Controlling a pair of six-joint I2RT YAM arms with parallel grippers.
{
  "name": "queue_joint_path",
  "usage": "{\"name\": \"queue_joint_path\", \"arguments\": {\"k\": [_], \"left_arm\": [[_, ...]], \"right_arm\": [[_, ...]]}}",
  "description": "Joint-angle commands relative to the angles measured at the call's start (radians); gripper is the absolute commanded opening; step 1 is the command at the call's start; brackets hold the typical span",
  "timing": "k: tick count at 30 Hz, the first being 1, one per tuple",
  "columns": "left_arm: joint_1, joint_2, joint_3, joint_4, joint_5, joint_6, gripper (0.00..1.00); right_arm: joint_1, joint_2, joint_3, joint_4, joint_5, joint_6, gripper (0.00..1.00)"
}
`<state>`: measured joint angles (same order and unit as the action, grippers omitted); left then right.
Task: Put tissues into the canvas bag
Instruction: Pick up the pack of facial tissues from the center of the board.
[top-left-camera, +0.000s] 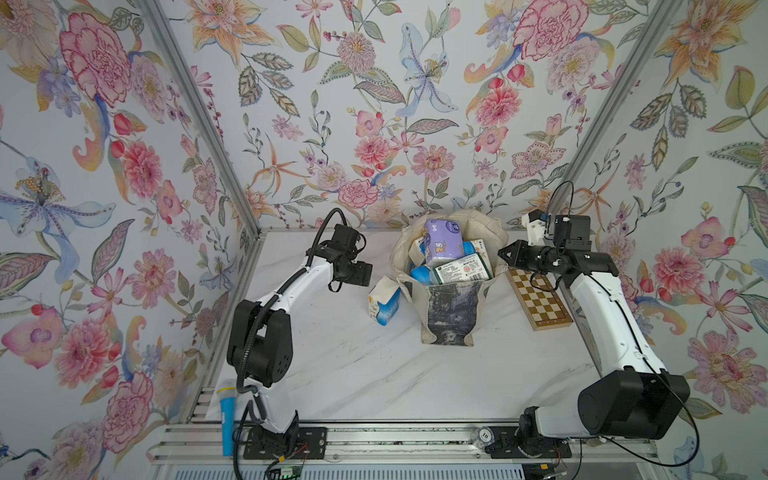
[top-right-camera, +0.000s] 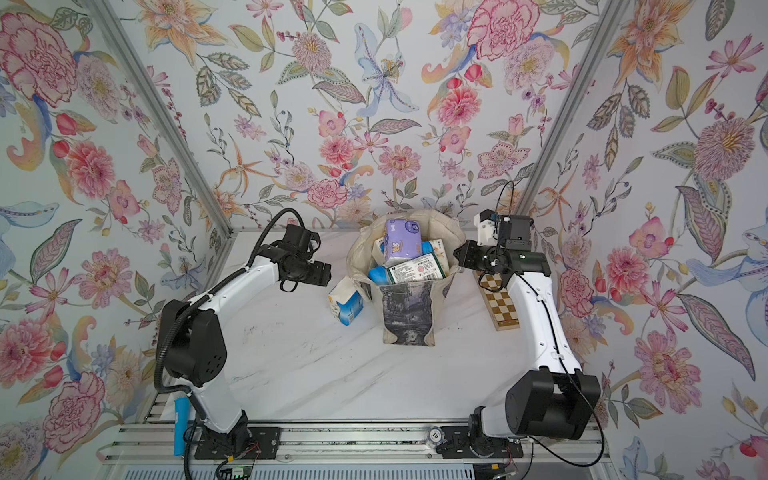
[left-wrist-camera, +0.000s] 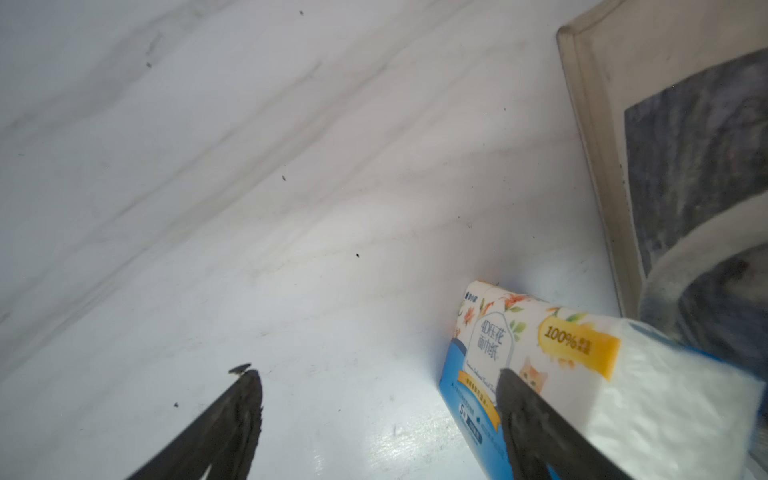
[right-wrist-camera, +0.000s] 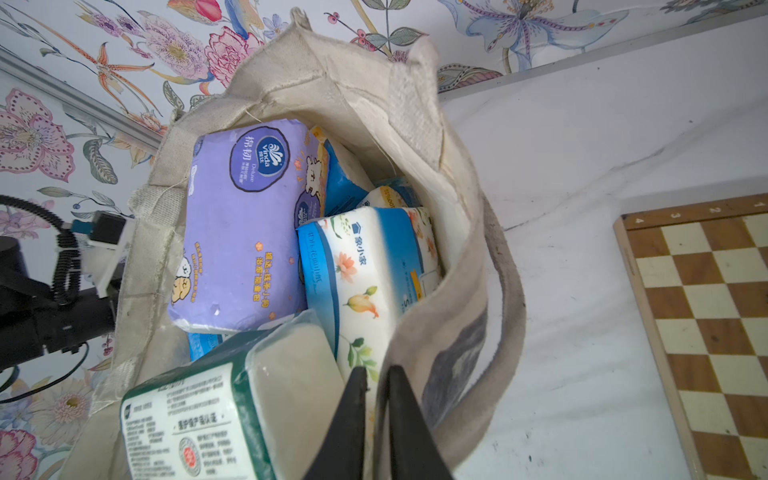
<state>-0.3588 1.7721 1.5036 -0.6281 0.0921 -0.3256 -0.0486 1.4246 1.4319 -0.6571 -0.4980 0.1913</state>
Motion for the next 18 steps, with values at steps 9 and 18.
{"name": "queue_joint_path", "arguments": {"k": [9,18], "left_arm": [[-0.147,-0.266,-0.12,0.013,0.003,0.02,0.97],[-0.189,-0.239,-0.181,-0.014,0.003,0.022,0.97]], "right_arm": [[-0.002,-0.026,-0.005,0.02,-0.02,0.017,0.15],[0.01,-0.021,0.004,0.021,-0.014,0.023,0.15]]}}
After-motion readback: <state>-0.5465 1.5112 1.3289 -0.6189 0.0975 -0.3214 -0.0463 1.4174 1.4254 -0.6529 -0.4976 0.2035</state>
